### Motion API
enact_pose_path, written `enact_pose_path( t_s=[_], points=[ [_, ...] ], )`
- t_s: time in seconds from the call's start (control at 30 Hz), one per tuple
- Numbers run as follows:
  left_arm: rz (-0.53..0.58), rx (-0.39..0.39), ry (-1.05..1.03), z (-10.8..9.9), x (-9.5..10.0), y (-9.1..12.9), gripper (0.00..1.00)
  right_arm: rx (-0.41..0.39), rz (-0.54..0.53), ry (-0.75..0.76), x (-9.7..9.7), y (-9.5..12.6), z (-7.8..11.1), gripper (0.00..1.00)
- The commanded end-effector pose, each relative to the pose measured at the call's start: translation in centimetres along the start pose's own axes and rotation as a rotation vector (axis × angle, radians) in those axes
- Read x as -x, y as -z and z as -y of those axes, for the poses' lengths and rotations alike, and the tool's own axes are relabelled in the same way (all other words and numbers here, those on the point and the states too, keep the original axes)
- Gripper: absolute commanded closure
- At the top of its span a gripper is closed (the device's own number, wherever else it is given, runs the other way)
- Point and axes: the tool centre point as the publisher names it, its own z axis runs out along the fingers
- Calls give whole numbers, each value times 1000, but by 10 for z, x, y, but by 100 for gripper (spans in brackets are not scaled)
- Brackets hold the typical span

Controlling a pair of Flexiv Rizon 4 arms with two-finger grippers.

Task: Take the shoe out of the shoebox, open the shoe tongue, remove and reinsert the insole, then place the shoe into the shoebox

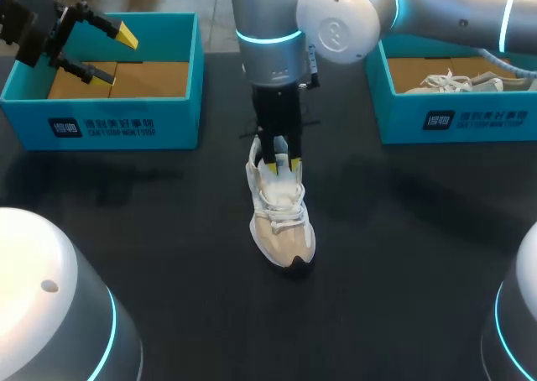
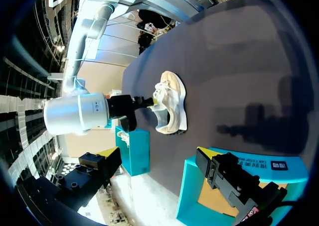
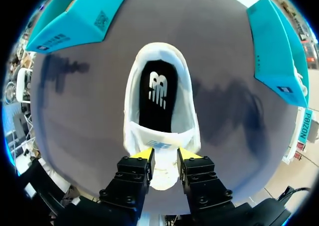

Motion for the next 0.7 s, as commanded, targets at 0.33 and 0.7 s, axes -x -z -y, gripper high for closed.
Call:
enact_pose_path(
  t_s=[0.33, 0.7],
  points=[
    [-3, 2, 0, 1, 0, 0, 0, 315, -185, 451, 3, 17, -2, 62],
    [-3, 2, 0, 1, 0, 0, 0, 340, -244, 1069, -14, 44, -14, 0]
  ],
)
